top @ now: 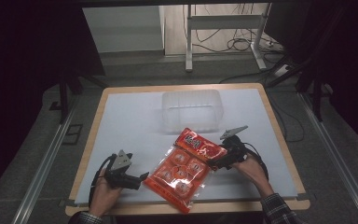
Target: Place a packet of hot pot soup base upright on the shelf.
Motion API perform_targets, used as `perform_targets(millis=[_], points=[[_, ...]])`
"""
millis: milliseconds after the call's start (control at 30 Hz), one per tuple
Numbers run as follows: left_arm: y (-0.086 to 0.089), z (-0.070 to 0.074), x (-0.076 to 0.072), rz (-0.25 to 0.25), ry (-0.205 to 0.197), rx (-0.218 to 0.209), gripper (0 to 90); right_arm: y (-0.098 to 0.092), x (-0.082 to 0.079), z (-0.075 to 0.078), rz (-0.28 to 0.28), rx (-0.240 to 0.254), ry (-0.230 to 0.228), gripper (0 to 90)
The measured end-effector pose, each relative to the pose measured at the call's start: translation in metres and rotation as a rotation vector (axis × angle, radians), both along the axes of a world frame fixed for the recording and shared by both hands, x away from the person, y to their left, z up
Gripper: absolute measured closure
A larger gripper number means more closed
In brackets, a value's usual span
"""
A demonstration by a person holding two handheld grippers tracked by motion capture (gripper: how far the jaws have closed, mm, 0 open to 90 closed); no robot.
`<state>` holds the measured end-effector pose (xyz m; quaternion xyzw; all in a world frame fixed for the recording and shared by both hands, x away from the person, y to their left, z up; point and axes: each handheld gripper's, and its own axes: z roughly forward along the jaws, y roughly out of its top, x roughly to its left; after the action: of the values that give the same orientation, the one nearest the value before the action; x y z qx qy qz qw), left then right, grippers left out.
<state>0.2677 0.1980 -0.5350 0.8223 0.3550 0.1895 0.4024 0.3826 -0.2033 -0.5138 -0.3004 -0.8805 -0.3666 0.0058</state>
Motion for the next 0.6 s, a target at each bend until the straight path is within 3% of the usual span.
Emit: perform_targets(millis=[100,133,300,433,467,533,600], points=[[-0.001,0.000,0.000,-0.002,0.000,0.004,3.9,0.001,-0.001,0.004,0.006,0.031,-0.001,6.8],[-0.001,0.000,0.000,-0.002,0.000,0.005,3.9,0.003,-0.002,0.008,0.024,0.076,0.007,6.9],[-0.002,0.000,0.000,-0.004,0.001,0.011,3.9,0.011,-0.002,0.012,0.039,0.110,0.036,7.5],[-0.002,-0.001,0.000,-0.006,0.000,0.015,3.9,0.018,-0.003,0.014,0.026,0.056,0.006,24.5],[-0.002,-0.001,0.000,-0.008,0.001,0.016,3.9,0.020,-0.003,0.014,0.015,0.044,0.002,35.0],[-0.003,-0.001,0.000,-0.009,0.000,0.021,3.9,0.021,-0.002,0.014,0.017,0.038,0.003,38.7],[-0.003,-0.001,0.000,-0.010,0.000,0.023,3.9,0.027,-0.001,0.011,0.026,-0.001,0.004,45.1]])
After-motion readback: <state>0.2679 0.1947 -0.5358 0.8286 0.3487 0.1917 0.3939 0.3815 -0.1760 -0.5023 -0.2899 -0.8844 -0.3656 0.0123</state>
